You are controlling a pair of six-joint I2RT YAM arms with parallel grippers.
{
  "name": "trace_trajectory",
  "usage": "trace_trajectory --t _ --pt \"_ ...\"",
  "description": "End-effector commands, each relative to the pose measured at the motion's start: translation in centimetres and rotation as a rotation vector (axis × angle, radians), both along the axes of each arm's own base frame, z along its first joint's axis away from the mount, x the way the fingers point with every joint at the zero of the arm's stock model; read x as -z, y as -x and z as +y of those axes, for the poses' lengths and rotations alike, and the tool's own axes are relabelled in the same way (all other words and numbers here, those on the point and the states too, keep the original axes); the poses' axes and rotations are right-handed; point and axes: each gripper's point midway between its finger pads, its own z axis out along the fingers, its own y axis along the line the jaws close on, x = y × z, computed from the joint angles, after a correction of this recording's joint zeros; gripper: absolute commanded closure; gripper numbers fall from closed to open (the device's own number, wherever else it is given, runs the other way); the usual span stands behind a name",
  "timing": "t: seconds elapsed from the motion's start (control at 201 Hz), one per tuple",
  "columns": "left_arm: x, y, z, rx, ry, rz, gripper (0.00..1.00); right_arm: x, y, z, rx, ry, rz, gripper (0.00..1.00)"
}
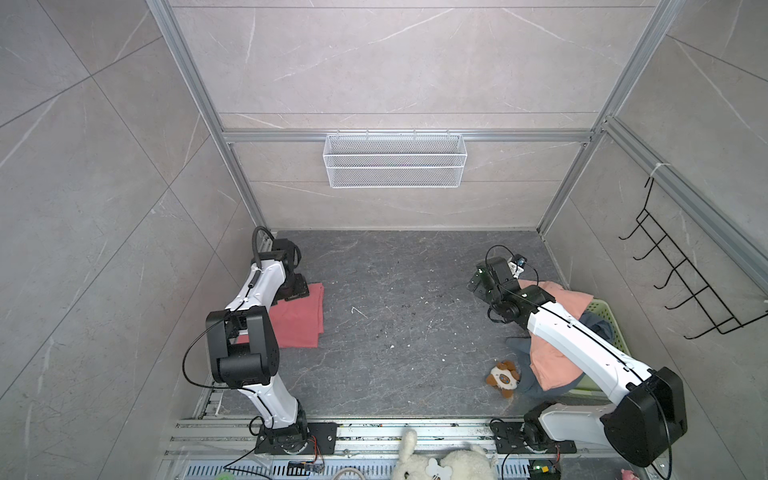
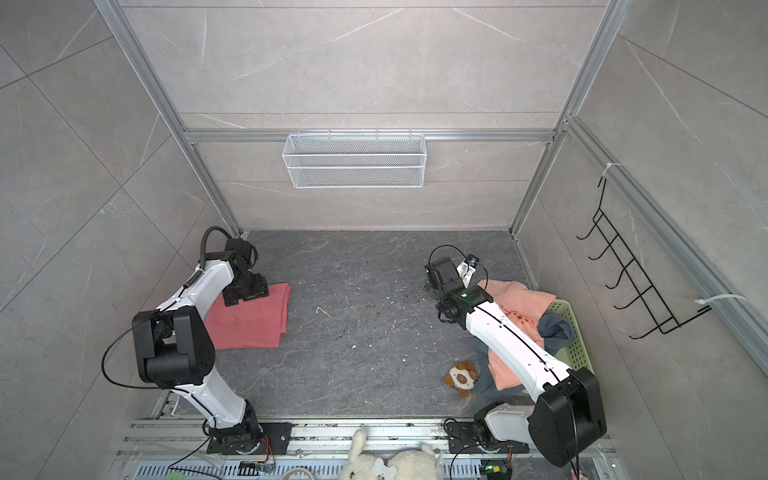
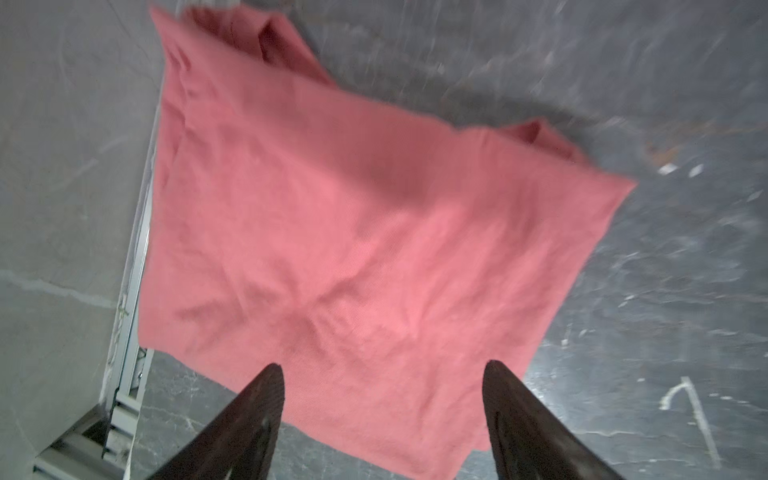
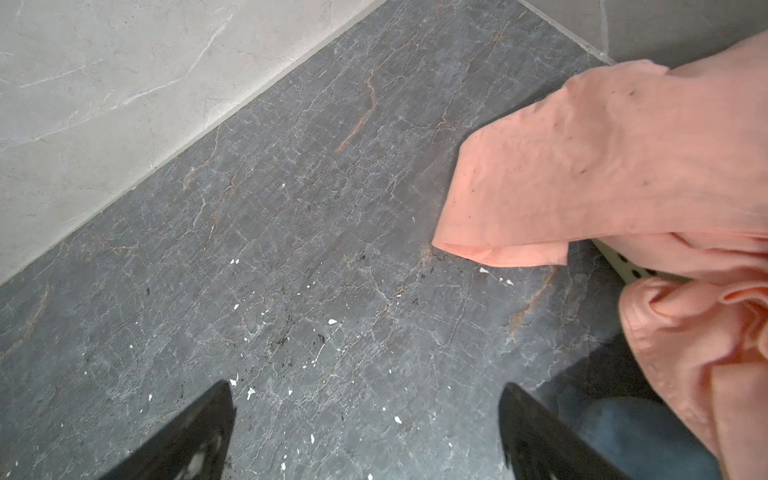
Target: Fold and stack the t-shirts
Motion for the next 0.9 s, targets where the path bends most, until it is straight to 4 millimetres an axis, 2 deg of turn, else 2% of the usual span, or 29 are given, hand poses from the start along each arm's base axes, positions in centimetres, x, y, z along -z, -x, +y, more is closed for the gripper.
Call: trace_trajectory --t 0.0,0.1,0.209,0.393,0.498,0.891 --pt "0.4 -3.0 -1.2 0.016 0.086 -0.057 0.22 -0.9 -0.7 0.2 -0.017 0.006 -0.009 0.01" --pt "0.8 -5.2 -2.3 0.028 0.146 -0.088 0.22 -1.1 -0.5 0.0 -0.013 0.001 -0.016 0.01" --pt "1.5 -6.5 -2.9 0.017 0.170 -0.089 0.21 -1.0 0.1 -0.6 0.004 0.001 -0.018 0.01" --pt "4.3 -6.5 -3.5 -0.080 0.238 -0.025 0.21 -0.5 0.8 -1.3 0.024 0.009 -0.003 0.01" --pt "6.0 -5.3 -3.8 -0.152 0.272 -0.003 0.21 -0.2 0.9 -1.6 0.035 0.006 0.000 0.01" --pt "10.8 1.4 -2.1 -0.337 0.240 0.110 0.21 0.8 1.0 -1.6 0.042 -0.008 0.023 0.01"
